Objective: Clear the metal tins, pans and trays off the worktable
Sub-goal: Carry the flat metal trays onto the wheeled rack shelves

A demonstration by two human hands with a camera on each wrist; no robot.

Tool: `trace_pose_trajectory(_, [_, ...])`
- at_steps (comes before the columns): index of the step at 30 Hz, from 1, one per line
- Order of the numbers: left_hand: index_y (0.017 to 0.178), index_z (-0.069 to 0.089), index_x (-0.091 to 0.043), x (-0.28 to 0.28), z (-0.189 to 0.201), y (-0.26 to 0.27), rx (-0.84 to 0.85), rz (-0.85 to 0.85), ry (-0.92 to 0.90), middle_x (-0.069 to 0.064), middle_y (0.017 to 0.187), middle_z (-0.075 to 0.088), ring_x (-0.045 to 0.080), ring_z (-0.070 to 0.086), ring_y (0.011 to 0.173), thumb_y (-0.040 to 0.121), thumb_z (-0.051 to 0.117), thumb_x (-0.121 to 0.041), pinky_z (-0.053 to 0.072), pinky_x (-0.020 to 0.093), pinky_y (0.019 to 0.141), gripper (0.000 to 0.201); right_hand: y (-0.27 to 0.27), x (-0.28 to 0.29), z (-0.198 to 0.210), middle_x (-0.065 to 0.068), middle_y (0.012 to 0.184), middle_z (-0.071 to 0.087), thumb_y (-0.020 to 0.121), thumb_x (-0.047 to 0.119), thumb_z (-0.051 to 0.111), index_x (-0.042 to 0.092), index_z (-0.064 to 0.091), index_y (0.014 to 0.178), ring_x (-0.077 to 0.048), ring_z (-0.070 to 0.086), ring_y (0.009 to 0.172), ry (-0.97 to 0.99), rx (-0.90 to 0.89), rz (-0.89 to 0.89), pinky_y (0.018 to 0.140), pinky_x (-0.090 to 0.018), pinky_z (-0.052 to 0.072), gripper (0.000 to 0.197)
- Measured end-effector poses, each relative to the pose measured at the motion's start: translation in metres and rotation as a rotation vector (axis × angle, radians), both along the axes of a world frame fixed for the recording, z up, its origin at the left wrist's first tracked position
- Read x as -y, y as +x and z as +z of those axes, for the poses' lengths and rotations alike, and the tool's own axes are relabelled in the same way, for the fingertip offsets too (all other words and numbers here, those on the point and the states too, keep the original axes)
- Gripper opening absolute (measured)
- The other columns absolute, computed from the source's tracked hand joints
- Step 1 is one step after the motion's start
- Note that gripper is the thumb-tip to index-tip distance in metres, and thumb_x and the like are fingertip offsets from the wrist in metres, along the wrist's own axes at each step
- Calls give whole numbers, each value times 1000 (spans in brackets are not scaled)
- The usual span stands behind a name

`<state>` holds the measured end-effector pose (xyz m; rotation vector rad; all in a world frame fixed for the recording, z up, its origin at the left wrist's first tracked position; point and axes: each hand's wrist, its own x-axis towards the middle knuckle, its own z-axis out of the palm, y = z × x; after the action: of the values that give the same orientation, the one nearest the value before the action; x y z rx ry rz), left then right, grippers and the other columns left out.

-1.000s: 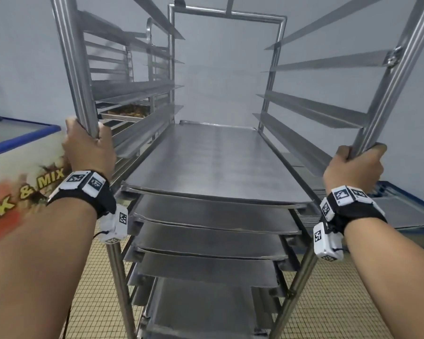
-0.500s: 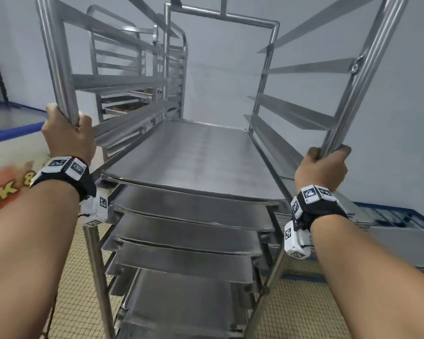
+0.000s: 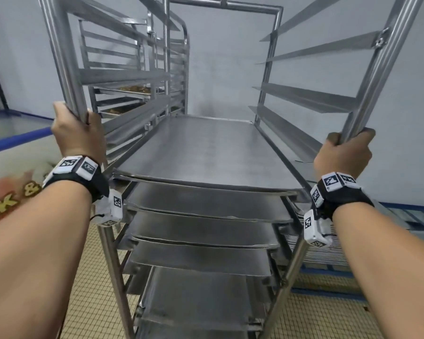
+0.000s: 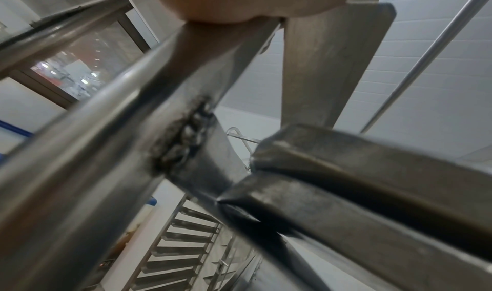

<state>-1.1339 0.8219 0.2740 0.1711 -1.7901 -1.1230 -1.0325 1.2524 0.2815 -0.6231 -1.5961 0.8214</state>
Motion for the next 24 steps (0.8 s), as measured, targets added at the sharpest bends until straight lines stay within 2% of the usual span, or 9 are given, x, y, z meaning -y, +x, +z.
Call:
trace_pose_trajectory(2, [105,47,-7,-3,2,-19,11,-12,0,30,107,61,26,46,82,95,45,-25,33,35,68,21,-19,-2,0,-19,99,68,89,21,48,5,46,117,-40,65,84,1,-6,-12,73,-47,54,32])
trace_pose_trajectory(3, [108,49,-3,-4,2,-29,17,-14,-1,31,107,61,24,45,82,96,46,-25,31,32,67,25,-29,-3,0,-20,97,67,89,21,47,4,46,116,-41,64,82,9,-6,-14,72,-47,54,32])
trace_pose_trajectory(6, [115,49,4,-7,2,-59,25,-24,-2,25,100,57,24,45,81,98,48,-23,32,28,66,31,-56,-6,0,-23,98,66,90,22,48,3,46,115,-42,64,83,14,-19,-17,70,-47,53,32])
trace_pose_trajectory(9, [113,49,0,-9,3,-89,43,-34,10,13,94,50,24,48,79,98,51,-25,39,33,67,29,-82,-7,0,-26,103,66,90,21,48,1,46,118,-45,62,87,17,-13,-40,69,-44,48,34])
trace_pose_trajectory(13, [109,48,-2,-11,2,-128,29,-26,8,13,91,49,25,47,77,97,52,-29,39,36,65,30,-115,-10,0,-25,105,66,91,20,50,2,46,120,-45,62,89,7,-12,-61,68,-40,44,34])
trace_pose_trajectory(17, [108,47,-1,-16,2,-167,39,-16,16,10,87,49,25,47,75,96,52,-29,46,42,66,31,-152,-17,-2,-23,102,66,91,20,48,2,46,119,-43,62,87,20,-21,-69,66,-36,42,33])
trace_pose_trajectory(20, [113,48,1,-26,4,-193,43,-19,20,9,90,47,23,47,78,98,52,-23,41,36,67,29,-182,-25,-3,-23,100,66,90,21,47,2,46,118,-44,62,85,34,-27,-77,67,-40,46,34])
trace_pose_trajectory(22, [110,46,-2,-34,5,-210,49,-19,9,10,91,47,23,46,78,99,51,-22,38,31,68,23,-202,-32,-4,-23,98,66,90,22,47,2,46,118,-43,63,84,42,-35,-89,67,-41,47,34])
trace_pose_trajectory(24, [107,44,-5,-38,5,-231,49,-25,13,10,91,48,24,46,78,99,51,-23,38,32,68,21,-224,-38,-4,-22,96,66,90,21,47,2,46,118,-41,63,81,49,-46,-93,65,-38,46,34])
